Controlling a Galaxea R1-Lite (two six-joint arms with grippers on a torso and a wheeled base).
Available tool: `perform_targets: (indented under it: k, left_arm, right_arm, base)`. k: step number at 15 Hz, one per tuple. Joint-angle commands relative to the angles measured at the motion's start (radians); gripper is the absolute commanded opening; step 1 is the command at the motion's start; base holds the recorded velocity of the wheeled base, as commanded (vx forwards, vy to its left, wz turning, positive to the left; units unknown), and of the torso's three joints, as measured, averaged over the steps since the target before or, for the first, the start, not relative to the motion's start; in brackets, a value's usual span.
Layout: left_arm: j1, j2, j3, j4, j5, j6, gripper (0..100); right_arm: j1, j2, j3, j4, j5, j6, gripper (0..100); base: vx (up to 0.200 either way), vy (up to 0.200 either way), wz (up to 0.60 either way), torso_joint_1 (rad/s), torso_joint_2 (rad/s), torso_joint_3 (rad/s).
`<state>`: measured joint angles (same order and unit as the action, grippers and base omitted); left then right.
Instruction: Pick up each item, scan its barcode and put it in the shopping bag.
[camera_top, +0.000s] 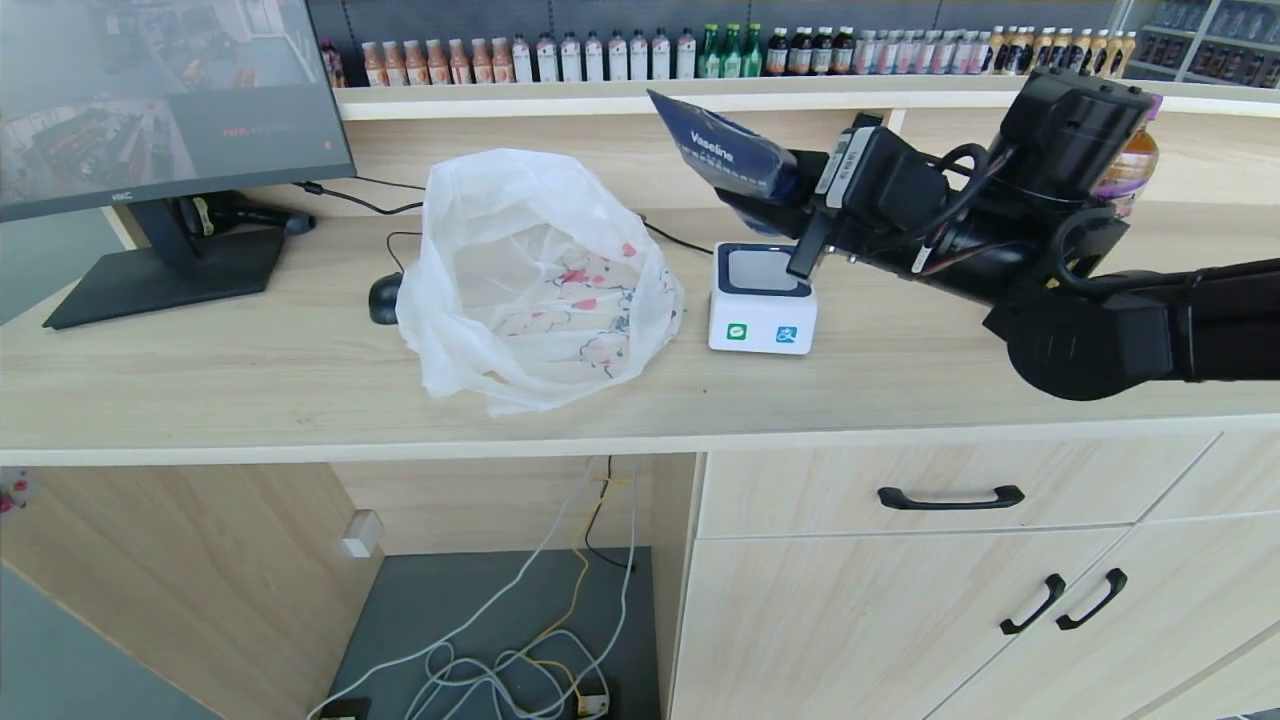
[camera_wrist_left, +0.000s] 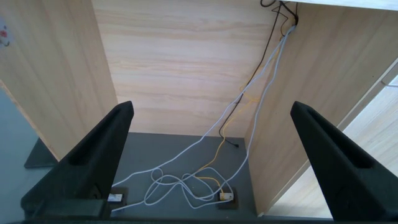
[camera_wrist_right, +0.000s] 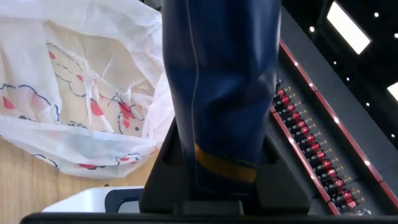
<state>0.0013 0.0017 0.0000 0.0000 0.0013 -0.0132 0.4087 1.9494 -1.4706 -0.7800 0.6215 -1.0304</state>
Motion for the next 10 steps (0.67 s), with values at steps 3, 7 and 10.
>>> perform_targets:
  k: [3,7,10]
  left_arm:
    - [0.0,0.0,0.0,0.0,0.0,-0.001,100]
    - [-0.001,0.0,0.0,0.0,0.0,-0.001,100]
    - [0.0,0.0,0.0,0.0,0.0,-0.001,100]
  right_arm:
    - [-0.041,0.075,-0.119,0.082,0.084,-0.039,0]
    - [-0.093,0.092,-0.123,0.097,0.17,-0.071,0]
    - [-0.085,0.094,-0.122,0.12,0.195,-0.071,0]
  base:
    - [0.0,0.0,0.0,0.0,0.0,0.0]
    - [0.0,0.0,0.0,0.0,0.0,0.0]
    - [0.0,0.0,0.0,0.0,0.0,0.0]
